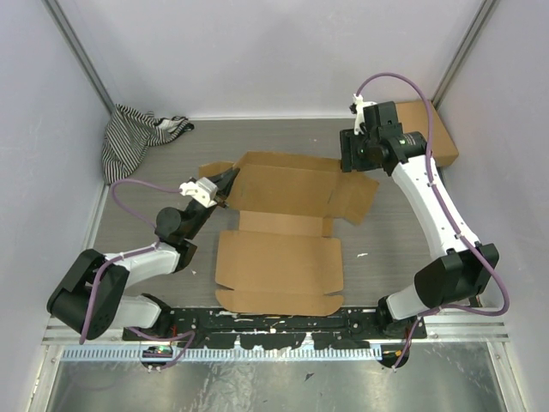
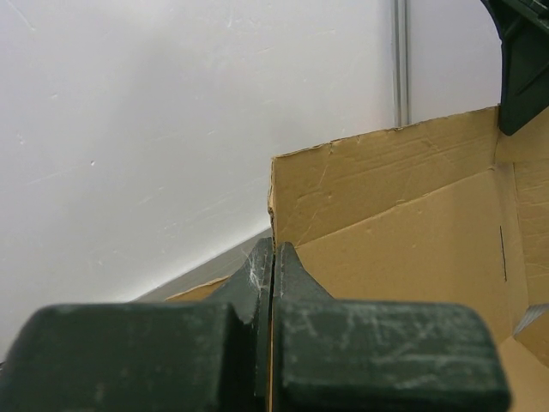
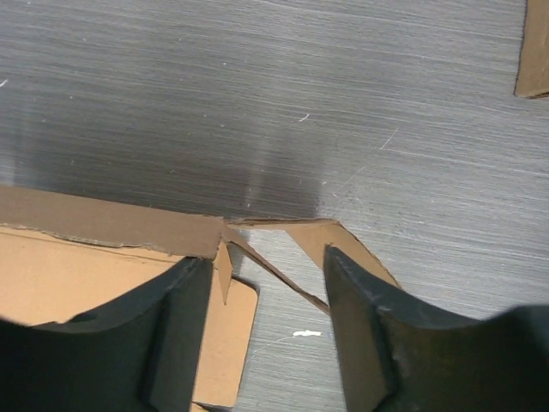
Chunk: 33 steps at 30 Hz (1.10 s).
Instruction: Fold the paper box
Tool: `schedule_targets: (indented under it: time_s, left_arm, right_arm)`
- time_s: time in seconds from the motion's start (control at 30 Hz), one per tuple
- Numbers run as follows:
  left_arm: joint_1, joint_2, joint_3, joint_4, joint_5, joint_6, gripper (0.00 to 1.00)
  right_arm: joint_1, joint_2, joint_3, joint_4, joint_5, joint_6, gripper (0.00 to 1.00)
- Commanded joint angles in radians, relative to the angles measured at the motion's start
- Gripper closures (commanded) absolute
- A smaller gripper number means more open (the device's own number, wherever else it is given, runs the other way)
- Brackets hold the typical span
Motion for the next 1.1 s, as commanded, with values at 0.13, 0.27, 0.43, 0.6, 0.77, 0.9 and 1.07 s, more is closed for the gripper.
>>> schedule_targets:
  time_s: [0.13, 0.27, 0.43, 0.6, 0.77, 0.9, 1.07]
  left_arm:
    - [-0.004, -0.003, 0.013, 0.08, -0.013, 0.007, 1.0]
    - [-0.004, -0.001, 0.018, 0.08, -0.015, -0.002, 1.0]
    - [-0.004, -0.011, 0.031, 0.045, -0.03, -0.034, 1.0]
    - [-0.005, -0.099, 0.077, -0.169, -0.044, -0.08, 0.85]
    - [-0.006, -0.246, 0.17, -0.545, -0.092, -0.122, 0.6]
    - [-0.006, -0.317, 0.286, -0.84, -0.138, -0.114, 0.56]
    - [-0.006, -0.256, 0.481, -1.209, -0.147, -0.077, 0.57]
  right_arm:
    - [-0.005, -0.003, 0.01, 0.019, -0.102, -0.009, 0.64]
    - [-0.005, 0.003, 0.0, 0.011, -0.115, 0.009, 0.7]
    - [-0.006, 0.008, -0.016, 0.003, -0.122, 0.033, 0.84]
    - [-0.002, -0.004, -0.057, 0.053, -0.076, 0.07, 0.96]
    - [0.023, -0.037, -0.113, 0.199, -0.018, 0.09, 0.99]
    - [0.041, -0.05, -0.143, 0.326, 0.018, 0.096, 0.99]
    - [0.089, -0.075, -0.198, 0.468, 0.105, 0.079, 0.99]
